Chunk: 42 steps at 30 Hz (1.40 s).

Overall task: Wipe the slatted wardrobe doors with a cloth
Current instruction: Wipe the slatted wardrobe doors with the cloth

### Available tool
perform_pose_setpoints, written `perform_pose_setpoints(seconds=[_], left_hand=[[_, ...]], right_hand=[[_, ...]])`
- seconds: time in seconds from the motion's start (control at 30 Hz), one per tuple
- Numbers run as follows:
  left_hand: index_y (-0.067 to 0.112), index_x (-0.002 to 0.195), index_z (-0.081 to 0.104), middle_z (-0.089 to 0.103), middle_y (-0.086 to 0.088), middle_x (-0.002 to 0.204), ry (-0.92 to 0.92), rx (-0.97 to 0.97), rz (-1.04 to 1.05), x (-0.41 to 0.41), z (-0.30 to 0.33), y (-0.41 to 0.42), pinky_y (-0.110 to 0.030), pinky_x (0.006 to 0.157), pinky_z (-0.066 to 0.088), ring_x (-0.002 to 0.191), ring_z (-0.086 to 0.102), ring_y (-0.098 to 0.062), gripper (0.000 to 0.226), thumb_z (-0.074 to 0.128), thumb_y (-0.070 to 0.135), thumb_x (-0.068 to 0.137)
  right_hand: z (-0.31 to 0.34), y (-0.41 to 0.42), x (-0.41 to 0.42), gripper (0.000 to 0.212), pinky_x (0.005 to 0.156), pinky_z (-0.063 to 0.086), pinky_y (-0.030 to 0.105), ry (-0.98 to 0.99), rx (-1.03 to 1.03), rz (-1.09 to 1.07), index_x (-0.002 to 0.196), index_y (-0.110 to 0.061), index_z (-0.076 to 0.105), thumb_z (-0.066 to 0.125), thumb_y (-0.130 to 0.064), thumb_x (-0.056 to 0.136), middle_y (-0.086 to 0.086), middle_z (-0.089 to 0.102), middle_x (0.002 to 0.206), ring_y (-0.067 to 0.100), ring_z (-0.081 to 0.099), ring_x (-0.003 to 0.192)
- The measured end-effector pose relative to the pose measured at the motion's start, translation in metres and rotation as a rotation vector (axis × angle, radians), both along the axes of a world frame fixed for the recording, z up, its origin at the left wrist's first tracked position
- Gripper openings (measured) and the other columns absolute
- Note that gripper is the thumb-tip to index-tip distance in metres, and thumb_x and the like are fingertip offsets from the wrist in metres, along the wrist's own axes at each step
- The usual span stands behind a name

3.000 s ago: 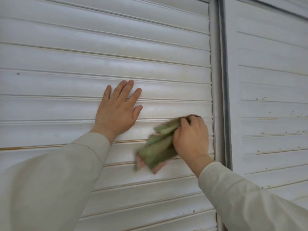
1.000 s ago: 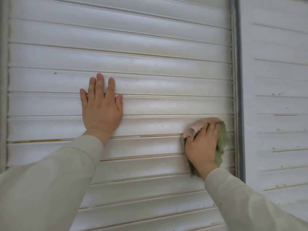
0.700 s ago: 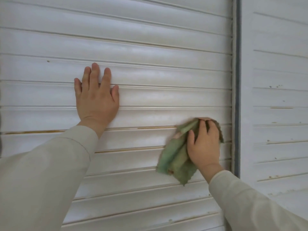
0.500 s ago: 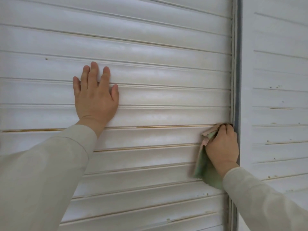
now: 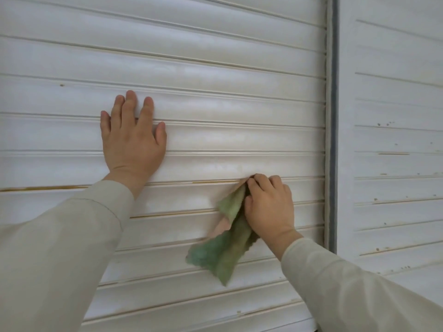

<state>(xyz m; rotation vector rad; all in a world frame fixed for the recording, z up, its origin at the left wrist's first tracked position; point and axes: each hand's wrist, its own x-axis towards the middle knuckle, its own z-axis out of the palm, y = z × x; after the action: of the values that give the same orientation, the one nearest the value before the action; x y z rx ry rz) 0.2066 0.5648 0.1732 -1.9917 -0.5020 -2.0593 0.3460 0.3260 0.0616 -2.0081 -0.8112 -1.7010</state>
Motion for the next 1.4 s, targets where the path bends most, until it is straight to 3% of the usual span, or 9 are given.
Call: perform_pose_setpoints(seconds=[0.23, 0.37, 0.57, 0.67, 0.93, 1.03, 1.17, 1.3, 1.4], left_hand=[[0.015, 0.148, 0.041, 0.032, -0.017, 0.157, -0.028, 0.021, 0.028, 0.007, -0.001, -0.004, -0.057, 0.118, 0.015, 0.147, 0.025, -0.037, 0.055, 0.042, 0.04, 0.1], [0.013, 0.149, 0.04, 0.033, -0.018, 0.156, -0.021, 0.019, 0.044, 0.012, -0.002, -0.007, -0.058, 0.118, 0.015, 0.146, 0.025, -0.037, 0.056, 0.039, 0.042, 0.1], [0.014, 0.149, 0.04, 0.033, -0.017, 0.156, -0.018, 0.015, 0.052, 0.011, -0.002, -0.006, -0.057, 0.118, 0.015, 0.146, 0.026, -0.036, 0.056, 0.039, 0.042, 0.1], [0.015, 0.149, 0.039, 0.031, -0.017, 0.157, 0.004, 0.014, 0.033, 0.007, -0.002, -0.005, -0.056, 0.119, 0.013, 0.147, 0.024, -0.036, 0.057, 0.04, 0.042, 0.099], [0.011, 0.149, 0.039, 0.032, -0.02, 0.156, 0.031, 0.041, 0.046, 0.011, -0.004, -0.011, -0.057, 0.118, 0.013, 0.146, 0.025, -0.039, 0.057, 0.041, 0.04, 0.099], [0.011, 0.149, 0.038, 0.032, -0.021, 0.156, 0.038, 0.042, 0.058, 0.012, -0.004, -0.012, -0.058, 0.117, 0.013, 0.146, 0.025, -0.039, 0.058, 0.041, 0.039, 0.099], [0.012, 0.151, 0.035, 0.028, -0.018, 0.159, 0.066, 0.03, 0.068, 0.011, -0.005, -0.01, -0.056, 0.119, 0.011, 0.148, 0.021, -0.037, 0.059, 0.037, 0.041, 0.1], [0.014, 0.15, 0.039, 0.032, -0.017, 0.157, 0.045, 0.041, 0.055, 0.009, -0.005, -0.006, -0.056, 0.119, 0.013, 0.147, 0.025, -0.036, 0.058, 0.038, 0.042, 0.099], [0.014, 0.148, 0.041, 0.034, -0.017, 0.156, 0.041, 0.049, 0.06, 0.008, -0.005, -0.007, -0.056, 0.118, 0.015, 0.146, 0.026, -0.037, 0.058, 0.039, 0.042, 0.098]], right_hand=[[0.003, -0.039, 0.04, 0.024, 0.065, 0.045, 0.04, 0.126, 0.231, -0.126, 0.081, 0.0, 0.071, 0.05, -0.011, 0.074, 0.015, 0.068, 0.087, 0.036, 0.055, 0.078], [0.003, 0.01, -0.001, 0.02, 0.07, 0.041, 0.042, -0.077, 0.182, 0.064, 0.068, -0.001, 0.064, 0.046, -0.01, 0.07, 0.017, 0.059, 0.072, 0.034, 0.054, 0.068], [0.0, 0.068, -0.041, 0.025, 0.075, 0.043, 0.039, -0.042, -0.002, 0.215, 0.09, 0.0, 0.069, 0.061, -0.005, 0.068, 0.014, 0.064, 0.091, 0.034, 0.056, 0.08], [0.003, 0.049, -0.028, 0.028, 0.074, 0.048, 0.039, -0.073, -0.076, 0.211, 0.095, -0.002, 0.069, 0.055, -0.011, 0.073, 0.013, 0.064, 0.096, 0.035, 0.056, 0.084], [-0.001, 0.038, -0.017, 0.024, 0.082, 0.045, 0.037, -0.035, 0.239, 0.23, 0.083, 0.003, 0.07, 0.049, -0.008, 0.075, 0.017, 0.065, 0.088, 0.035, 0.059, 0.084], [-0.001, 0.076, -0.05, 0.012, 0.079, 0.043, 0.041, -0.139, 0.089, 0.338, 0.079, 0.003, 0.067, 0.059, -0.001, 0.07, 0.017, 0.061, 0.081, 0.034, 0.055, 0.078], [0.001, 0.117, -0.075, 0.02, 0.077, 0.045, 0.039, -0.091, -0.004, 0.427, 0.088, 0.001, 0.068, 0.064, 0.002, 0.069, 0.015, 0.062, 0.087, 0.033, 0.054, 0.08], [0.001, 0.101, -0.062, 0.028, 0.081, 0.047, 0.04, -0.103, -0.094, 0.4, 0.097, 0.001, 0.069, 0.057, -0.009, 0.073, 0.015, 0.064, 0.097, 0.034, 0.055, 0.087], [0.002, 0.065, -0.031, 0.029, 0.085, 0.047, 0.041, -0.133, -0.015, 0.338, 0.097, 0.001, 0.07, 0.054, -0.012, 0.077, 0.016, 0.065, 0.098, 0.034, 0.055, 0.088]])
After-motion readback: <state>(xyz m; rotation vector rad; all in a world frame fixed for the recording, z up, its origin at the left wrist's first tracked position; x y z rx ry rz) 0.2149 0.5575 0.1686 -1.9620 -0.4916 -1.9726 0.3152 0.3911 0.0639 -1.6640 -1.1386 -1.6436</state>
